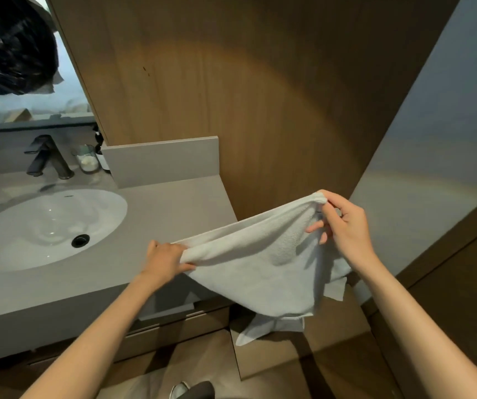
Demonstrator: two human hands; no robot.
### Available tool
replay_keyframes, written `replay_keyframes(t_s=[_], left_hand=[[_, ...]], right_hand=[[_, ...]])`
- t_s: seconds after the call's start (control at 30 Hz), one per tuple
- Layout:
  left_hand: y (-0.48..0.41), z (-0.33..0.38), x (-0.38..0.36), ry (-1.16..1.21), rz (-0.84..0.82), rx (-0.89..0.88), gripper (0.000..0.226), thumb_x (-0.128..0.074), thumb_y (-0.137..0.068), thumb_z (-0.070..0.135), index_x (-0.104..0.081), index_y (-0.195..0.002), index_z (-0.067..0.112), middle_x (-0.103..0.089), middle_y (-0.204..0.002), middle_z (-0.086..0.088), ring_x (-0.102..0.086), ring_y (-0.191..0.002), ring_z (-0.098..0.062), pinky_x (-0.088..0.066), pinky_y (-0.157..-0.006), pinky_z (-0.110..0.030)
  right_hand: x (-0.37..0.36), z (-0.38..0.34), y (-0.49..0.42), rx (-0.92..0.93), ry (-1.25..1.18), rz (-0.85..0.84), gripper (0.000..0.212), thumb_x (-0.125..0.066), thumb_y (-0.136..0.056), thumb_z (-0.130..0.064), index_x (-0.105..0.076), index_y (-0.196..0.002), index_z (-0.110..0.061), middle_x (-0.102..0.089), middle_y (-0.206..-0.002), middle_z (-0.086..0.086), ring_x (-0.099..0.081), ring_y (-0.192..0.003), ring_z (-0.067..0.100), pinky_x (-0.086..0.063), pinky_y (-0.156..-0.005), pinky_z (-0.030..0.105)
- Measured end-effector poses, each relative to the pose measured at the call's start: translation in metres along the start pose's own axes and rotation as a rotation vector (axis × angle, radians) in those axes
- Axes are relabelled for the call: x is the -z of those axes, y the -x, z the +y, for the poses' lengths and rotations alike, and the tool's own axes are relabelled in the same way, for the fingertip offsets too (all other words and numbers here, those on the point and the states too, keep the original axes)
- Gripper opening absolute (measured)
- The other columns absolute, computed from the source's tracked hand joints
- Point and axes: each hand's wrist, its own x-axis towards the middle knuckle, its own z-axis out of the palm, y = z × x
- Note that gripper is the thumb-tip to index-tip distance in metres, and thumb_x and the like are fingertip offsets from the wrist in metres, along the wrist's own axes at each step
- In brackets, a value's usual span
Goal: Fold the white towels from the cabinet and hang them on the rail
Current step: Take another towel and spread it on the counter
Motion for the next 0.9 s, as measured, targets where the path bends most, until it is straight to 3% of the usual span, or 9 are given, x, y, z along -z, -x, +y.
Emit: replay_keyframes(t_s=[0.1, 0.2, 0.27, 0.4, 0.47, 0.53, 0.6, 0.73, 0.9], left_hand=[[0.012, -0.002, 0.018, 0.157, 0.069, -0.053, 0.047, -0.055, -0.088, 0.057, -0.062, -0.121, 0.024, -0.07, -0.108, -0.001, -0.061, -0.104, -0.022, -0.034, -0.084, -0.032], [0.029, -0.004, 0.047, 0.349, 0.016, -0.161, 0.076, -0.034, -0.078, 0.084, -0.07, -0.094, 0.019, -0.071, -0.083, 0.001, -0.065, -0.081, -0.023, -0.045, -0.072, -0.033], [0.042, -0.003, 0.063, 0.219, 0.298, -0.22, 0.071, -0.028, -0.085, 0.078, -0.066, -0.077, 0.018, -0.062, -0.064, 0.004, -0.061, -0.065, -0.023, -0.038, -0.06, -0.034], [0.072, 0.019, 0.088, 0.071, 0.969, -0.139, 0.019, -0.053, -0.095, 0.021, -0.066, -0.087, 0.009, -0.058, -0.071, -0.004, -0.044, -0.069, -0.021, -0.022, -0.063, -0.031], [0.071, 0.017, 0.068, 0.026, 0.814, -0.163, 0.022, -0.047, -0.096, 0.021, -0.059, -0.081, 0.011, -0.053, -0.067, -0.005, -0.044, -0.065, -0.025, -0.021, -0.061, -0.032], [0.071, 0.003, 0.049, -0.074, 0.511, -0.165, 0.038, -0.031, -0.098, 0.033, -0.052, -0.072, 0.016, -0.054, -0.062, -0.004, -0.052, -0.059, -0.029, -0.018, -0.059, -0.033], [0.079, -0.014, 0.049, -0.133, 0.432, -0.062, 0.046, -0.024, -0.1, 0.036, -0.053, -0.071, 0.016, -0.056, -0.06, -0.004, -0.055, -0.056, -0.028, -0.016, -0.06, -0.034], [0.093, -0.033, 0.066, -0.191, 0.523, 0.018, 0.008, -0.049, -0.084, 0.012, -0.056, -0.08, 0.011, -0.056, -0.068, -0.006, -0.054, -0.062, -0.029, -0.018, -0.061, -0.032], [0.082, -0.078, 0.054, -0.272, 0.327, 0.049, 0.048, -0.078, -0.056, -0.008, -0.054, -0.091, 0.014, -0.053, -0.077, -0.005, -0.054, -0.069, -0.027, -0.018, -0.063, -0.034]], right_hand=[[0.009, 0.021, 0.009, -0.051, 0.022, 0.1, 0.027, -0.045, -0.102, -0.022, -0.062, -0.123, -0.014, -0.069, -0.099, -0.005, -0.072, -0.072, 0.017, -0.053, -0.049, 0.021], [0.014, 0.053, 0.015, -0.129, 0.037, 0.181, 0.031, -0.043, -0.103, -0.024, -0.058, -0.124, -0.007, -0.066, -0.098, 0.009, -0.071, -0.07, 0.015, -0.053, -0.049, 0.021], [0.013, 0.069, 0.019, -0.207, 0.009, 0.207, 0.032, -0.04, -0.104, -0.022, -0.054, -0.126, -0.003, -0.063, -0.091, 0.019, -0.067, -0.062, 0.011, -0.053, -0.048, 0.02], [-0.008, 0.068, 0.029, -0.118, 0.047, 0.319, 0.024, -0.031, -0.106, -0.02, -0.05, -0.115, -0.008, -0.058, -0.074, 0.014, -0.057, -0.054, 0.013, -0.049, -0.047, 0.02], [-0.023, 0.069, 0.03, -0.148, 0.032, 0.329, 0.021, -0.027, -0.106, -0.018, -0.047, -0.11, -0.012, -0.056, -0.068, 0.01, -0.054, -0.05, 0.013, -0.048, -0.045, 0.024], [-0.034, 0.079, 0.036, -0.257, 0.101, 0.135, 0.021, -0.026, -0.106, -0.018, -0.046, -0.106, -0.011, -0.057, -0.061, 0.012, -0.054, -0.042, 0.011, -0.047, -0.042, 0.027], [-0.042, 0.09, 0.046, -0.293, 0.169, 0.0, 0.023, -0.027, -0.106, -0.018, -0.048, -0.105, -0.009, -0.058, -0.061, 0.016, -0.053, -0.04, 0.008, -0.045, -0.04, 0.021], [-0.058, 0.084, 0.038, -0.278, 0.17, -0.063, 0.023, -0.028, -0.106, -0.021, -0.05, -0.109, -0.016, -0.063, -0.065, 0.017, -0.059, -0.045, 0.016, -0.05, -0.044, 0.022], [-0.075, 0.079, 0.003, -0.221, 0.191, -0.184, 0.023, -0.032, -0.105, -0.02, -0.052, -0.116, -0.014, -0.067, -0.069, 0.012, -0.067, -0.057, 0.024, -0.059, -0.059, 0.036]])
